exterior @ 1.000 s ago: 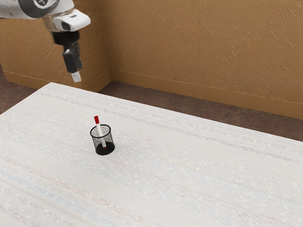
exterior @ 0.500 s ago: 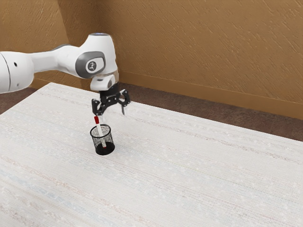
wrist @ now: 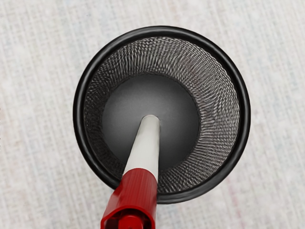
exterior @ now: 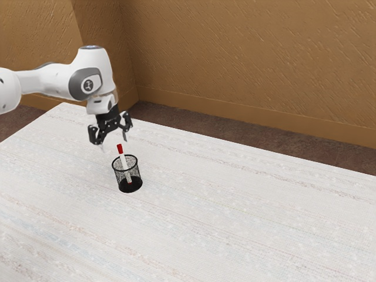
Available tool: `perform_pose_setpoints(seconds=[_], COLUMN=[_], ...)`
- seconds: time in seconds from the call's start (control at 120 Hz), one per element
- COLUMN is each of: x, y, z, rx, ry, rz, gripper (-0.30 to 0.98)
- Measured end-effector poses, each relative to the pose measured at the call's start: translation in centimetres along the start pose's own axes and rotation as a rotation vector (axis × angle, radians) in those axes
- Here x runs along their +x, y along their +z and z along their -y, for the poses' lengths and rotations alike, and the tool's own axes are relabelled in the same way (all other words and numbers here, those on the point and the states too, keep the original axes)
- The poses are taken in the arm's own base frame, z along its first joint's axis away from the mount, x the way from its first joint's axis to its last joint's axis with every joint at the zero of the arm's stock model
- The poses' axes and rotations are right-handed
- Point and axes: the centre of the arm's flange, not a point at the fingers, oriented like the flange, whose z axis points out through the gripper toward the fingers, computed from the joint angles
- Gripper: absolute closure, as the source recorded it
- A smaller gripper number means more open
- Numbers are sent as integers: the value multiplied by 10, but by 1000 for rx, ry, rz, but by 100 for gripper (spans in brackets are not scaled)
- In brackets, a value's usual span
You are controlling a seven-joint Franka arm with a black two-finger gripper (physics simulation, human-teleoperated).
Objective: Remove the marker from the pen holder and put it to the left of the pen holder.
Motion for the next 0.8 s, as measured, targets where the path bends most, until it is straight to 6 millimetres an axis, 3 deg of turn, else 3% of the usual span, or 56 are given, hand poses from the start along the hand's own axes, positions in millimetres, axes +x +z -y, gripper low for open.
perform_pose_setpoints(seconds=[0.167,0.492,0.8], x=[6,11,6], y=[9,15,15], z=[-1,3,3], rx=[4,17,29], ry=[-74,-181,-249], rz=[-57,-103,-116], gripper=[2,23,32])
